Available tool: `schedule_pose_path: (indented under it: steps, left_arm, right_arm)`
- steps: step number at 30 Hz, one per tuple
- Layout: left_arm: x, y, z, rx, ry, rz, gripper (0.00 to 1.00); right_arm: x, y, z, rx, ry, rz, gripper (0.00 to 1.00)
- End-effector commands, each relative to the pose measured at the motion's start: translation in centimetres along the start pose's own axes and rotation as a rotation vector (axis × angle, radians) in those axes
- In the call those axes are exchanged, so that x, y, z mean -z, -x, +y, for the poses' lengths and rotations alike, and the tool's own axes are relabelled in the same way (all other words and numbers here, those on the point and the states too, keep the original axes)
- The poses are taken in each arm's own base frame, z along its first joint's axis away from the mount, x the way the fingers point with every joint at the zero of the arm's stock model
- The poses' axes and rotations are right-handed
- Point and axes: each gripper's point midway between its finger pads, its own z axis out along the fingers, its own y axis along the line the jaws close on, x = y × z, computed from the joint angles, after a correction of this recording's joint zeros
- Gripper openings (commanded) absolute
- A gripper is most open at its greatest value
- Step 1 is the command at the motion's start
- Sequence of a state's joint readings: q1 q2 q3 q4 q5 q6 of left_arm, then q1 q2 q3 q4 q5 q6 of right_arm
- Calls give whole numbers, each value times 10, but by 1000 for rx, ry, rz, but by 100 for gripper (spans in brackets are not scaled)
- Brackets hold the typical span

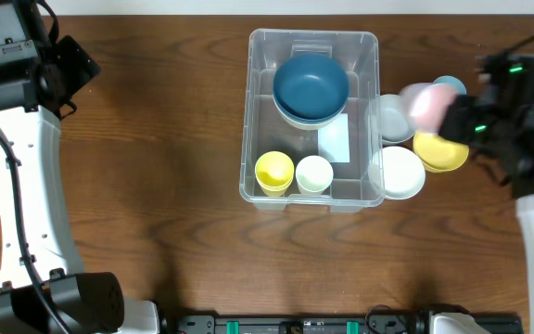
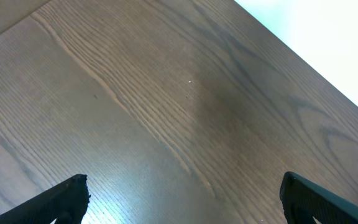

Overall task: Pack container
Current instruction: 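Stack the pink cup onto the white cup in the container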

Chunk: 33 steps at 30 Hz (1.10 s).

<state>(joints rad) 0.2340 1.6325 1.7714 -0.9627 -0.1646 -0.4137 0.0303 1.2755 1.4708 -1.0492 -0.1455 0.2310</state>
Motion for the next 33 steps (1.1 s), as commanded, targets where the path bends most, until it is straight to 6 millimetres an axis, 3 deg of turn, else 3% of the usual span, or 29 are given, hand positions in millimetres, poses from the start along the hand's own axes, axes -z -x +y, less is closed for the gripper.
schedule_pose_path:
  steps: [1, 7, 12, 20, 33]
  left_arm:
    - [3, 3, 3, -9, 9, -13, 98]
    - [3, 3, 3, -9, 9, -13, 98]
    - [3, 3, 3, -9, 9, -13, 98]
    - [3, 3, 3, -9, 9, -13, 98]
    - [3, 3, 3, -9, 9, -13, 98]
  right_arm:
    - [-1, -17, 39, 128, 53, 35, 1]
    - [-30, -55, 87, 254, 44, 157, 1]
    - [-62, -86, 111, 324, 32, 270, 1]
    - [-102, -120, 103, 350, -76, 423, 2]
    - [-102, -133, 94, 359, -109, 486, 3]
